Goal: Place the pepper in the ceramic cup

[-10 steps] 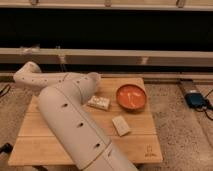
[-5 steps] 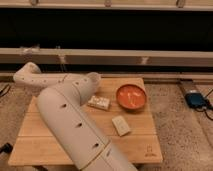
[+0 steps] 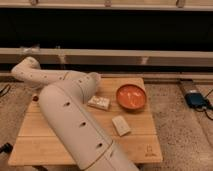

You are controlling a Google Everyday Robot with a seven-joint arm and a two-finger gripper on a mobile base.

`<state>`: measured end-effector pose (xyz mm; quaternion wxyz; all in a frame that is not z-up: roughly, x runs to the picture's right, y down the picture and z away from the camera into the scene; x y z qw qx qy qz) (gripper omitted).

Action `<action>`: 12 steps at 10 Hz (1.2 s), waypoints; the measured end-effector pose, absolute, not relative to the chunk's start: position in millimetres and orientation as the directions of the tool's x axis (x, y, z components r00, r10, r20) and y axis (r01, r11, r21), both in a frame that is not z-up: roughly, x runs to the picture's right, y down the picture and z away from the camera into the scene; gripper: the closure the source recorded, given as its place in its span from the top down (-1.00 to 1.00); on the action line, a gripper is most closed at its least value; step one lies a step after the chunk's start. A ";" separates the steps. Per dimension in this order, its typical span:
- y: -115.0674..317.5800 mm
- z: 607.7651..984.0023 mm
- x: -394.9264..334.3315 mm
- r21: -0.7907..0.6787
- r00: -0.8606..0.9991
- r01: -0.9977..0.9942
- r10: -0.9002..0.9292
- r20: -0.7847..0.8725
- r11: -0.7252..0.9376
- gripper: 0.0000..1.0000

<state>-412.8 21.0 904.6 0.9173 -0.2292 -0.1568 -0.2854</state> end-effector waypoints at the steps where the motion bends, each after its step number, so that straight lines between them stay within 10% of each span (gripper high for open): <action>1: 4.2 894.9 -414.0 -0.310 0.800 0.567 -0.422 0.426 0.763 -1.00; 12: -116.6 843.8 -275.4 -0.223 0.906 0.006 0.089 0.413 0.975 -1.00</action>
